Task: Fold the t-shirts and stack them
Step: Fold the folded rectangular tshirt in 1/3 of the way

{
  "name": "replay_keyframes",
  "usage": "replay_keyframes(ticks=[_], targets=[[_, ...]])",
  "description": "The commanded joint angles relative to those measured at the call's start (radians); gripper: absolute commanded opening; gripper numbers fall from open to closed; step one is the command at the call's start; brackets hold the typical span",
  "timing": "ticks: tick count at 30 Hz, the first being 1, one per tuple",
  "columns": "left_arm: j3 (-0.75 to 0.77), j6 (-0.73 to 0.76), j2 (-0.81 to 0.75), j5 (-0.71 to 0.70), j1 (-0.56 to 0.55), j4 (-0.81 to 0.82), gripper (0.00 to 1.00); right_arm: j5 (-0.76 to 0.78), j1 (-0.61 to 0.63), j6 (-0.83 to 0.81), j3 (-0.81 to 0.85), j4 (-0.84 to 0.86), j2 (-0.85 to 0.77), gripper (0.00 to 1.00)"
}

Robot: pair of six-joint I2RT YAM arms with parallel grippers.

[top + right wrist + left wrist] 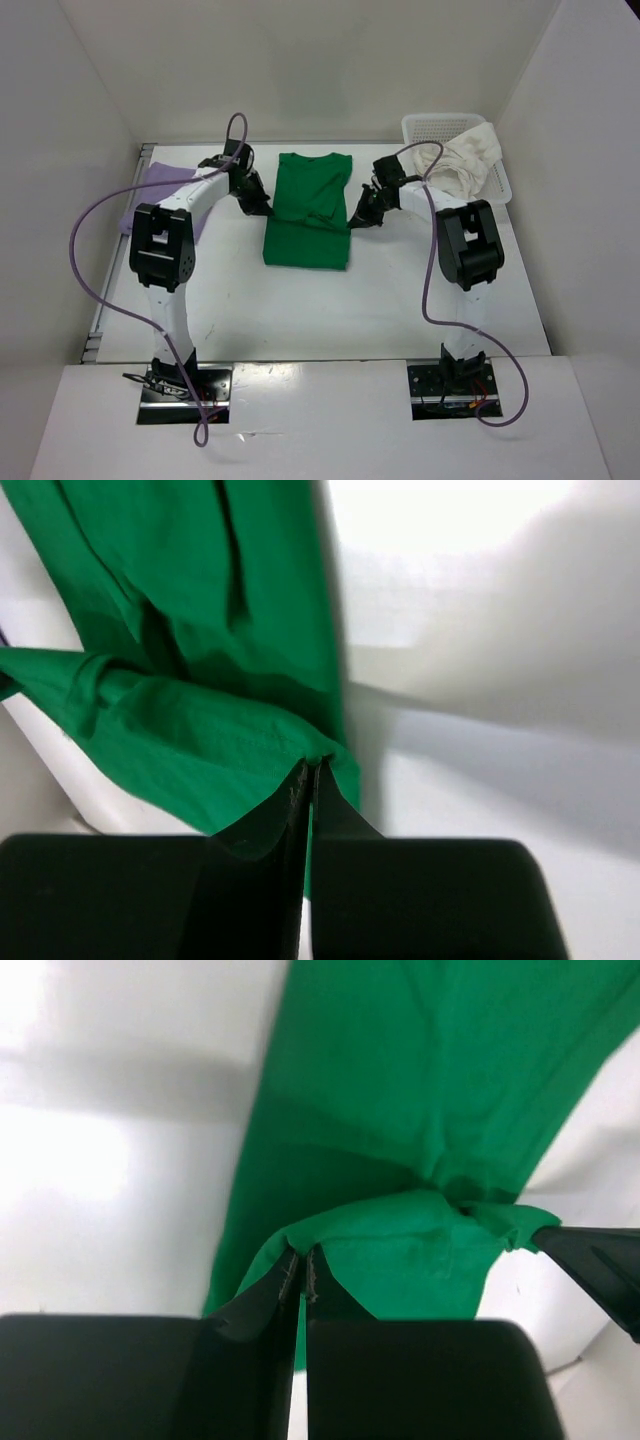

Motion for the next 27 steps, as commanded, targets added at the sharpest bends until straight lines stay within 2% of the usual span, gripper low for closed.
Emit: replay_keyframes(ticks=[1, 3, 5, 7, 9, 12, 14, 15, 16, 19, 23, 24, 25, 27], targets=[[0.081, 0.028, 0.066, -0.045, 0.011, 0.007, 0.08, 0.019, -0.013, -0.061, 0.128, 0.008, 0.052, 0.00], [0.092, 0.028, 0.088, -0.045, 0.011, 0.007, 0.13, 0.019, -0.013, -0.061, 0.166, 0.008, 0.073, 0.04], [0.092, 0.018, 0.088, -0.033, 0.024, 0.028, 0.30, 0.010, -0.013, -0.061, 0.191, 0.017, 0.073, 0.09], [0.055, 0.007, 0.044, -0.006, 0.033, 0.071, 0.44, -0.004, -0.013, -0.061, 0.217, 0.008, 0.073, 0.23], [0.015, -0.006, -0.049, 0.019, 0.042, 0.117, 0.49, -0.004, -0.013, -0.075, 0.246, -0.038, 0.047, 0.36], [-0.130, -0.039, -0.206, 0.028, 0.042, 0.195, 0.51, 0.046, -0.013, -0.084, 0.211, -0.038, -0.052, 0.40], [-0.254, -0.055, -0.263, 0.057, 0.001, 0.231, 0.49, 0.056, 0.001, -0.075, 0.154, -0.015, -0.095, 0.40], [-0.293, -0.067, -0.292, 0.074, -0.019, 0.257, 0.46, 0.047, 0.027, -0.075, 0.134, -0.015, -0.123, 0.35], [-0.330, -0.078, -0.292, 0.091, -0.056, 0.271, 0.46, 0.027, 0.045, -0.075, 0.104, -0.015, -0.123, 0.20], [-0.433, -0.078, -0.256, 0.110, -0.079, 0.292, 0.43, 0.027, 0.130, -0.075, 0.052, -0.006, -0.109, 0.00], [-0.477, -0.078, -0.242, 0.096, -0.079, 0.292, 0.42, -0.015, 0.160, 0.000, -0.082, 0.074, -0.158, 0.00], [-0.488, -0.078, -0.255, 0.079, -0.079, 0.292, 0.44, -0.015, 0.160, 0.011, -0.144, 0.100, -0.195, 0.00], [-0.514, -0.078, -0.269, 0.067, -0.079, 0.306, 0.47, -0.001, 0.160, 0.024, -0.175, 0.111, -0.213, 0.07], [-0.539, -0.107, -0.279, 0.036, -0.079, 0.320, 0.53, 0.010, 0.160, 0.037, -0.263, 0.163, -0.235, 0.09]])
